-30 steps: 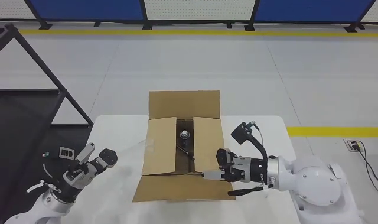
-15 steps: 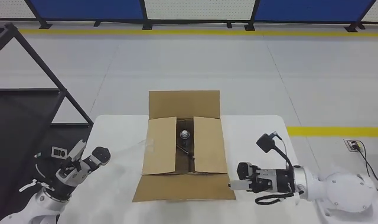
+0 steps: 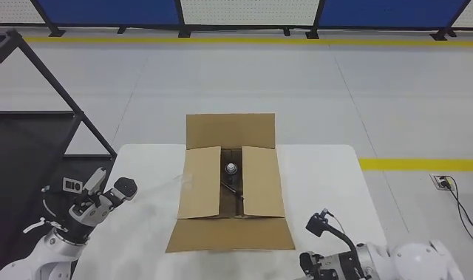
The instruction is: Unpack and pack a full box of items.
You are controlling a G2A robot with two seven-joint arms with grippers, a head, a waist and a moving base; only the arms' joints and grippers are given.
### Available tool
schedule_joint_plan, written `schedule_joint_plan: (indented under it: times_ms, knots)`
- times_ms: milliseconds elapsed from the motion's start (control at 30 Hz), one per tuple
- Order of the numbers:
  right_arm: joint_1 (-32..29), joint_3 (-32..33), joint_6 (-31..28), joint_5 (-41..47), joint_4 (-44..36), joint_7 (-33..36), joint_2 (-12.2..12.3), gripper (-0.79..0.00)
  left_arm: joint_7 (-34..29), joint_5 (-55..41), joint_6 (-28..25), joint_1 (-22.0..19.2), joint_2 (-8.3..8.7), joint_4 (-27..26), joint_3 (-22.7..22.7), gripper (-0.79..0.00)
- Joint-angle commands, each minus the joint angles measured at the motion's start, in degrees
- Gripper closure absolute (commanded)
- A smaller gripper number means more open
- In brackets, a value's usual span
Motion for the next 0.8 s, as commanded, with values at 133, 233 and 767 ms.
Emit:
schedule_joint_plan:
  times_ms: [133, 233, 767]
  knots:
    - [6.0, -3.8, -1.3, 8.3, -0.1, 0.0, 1.5, -0.785, 0.5, -0.1, -0.6, 0.5, -0.05, 0.1, -0.2, -0.785]
    - [9.2, -5.3, -0.4, 8.6, 1.2, -2.2, 1.4, -0.785, 0.9, -0.8, -1.3, 1.3, -0.1, 0.2, -0.8, -0.785]
    - [16.2, -11.6, -0.6, 12.3, 5.3, -16.9, 0.5, -0.785, 1.2, -3.5, -2.9, 4.2, -0.27, 0.7, -3.8, -0.785]
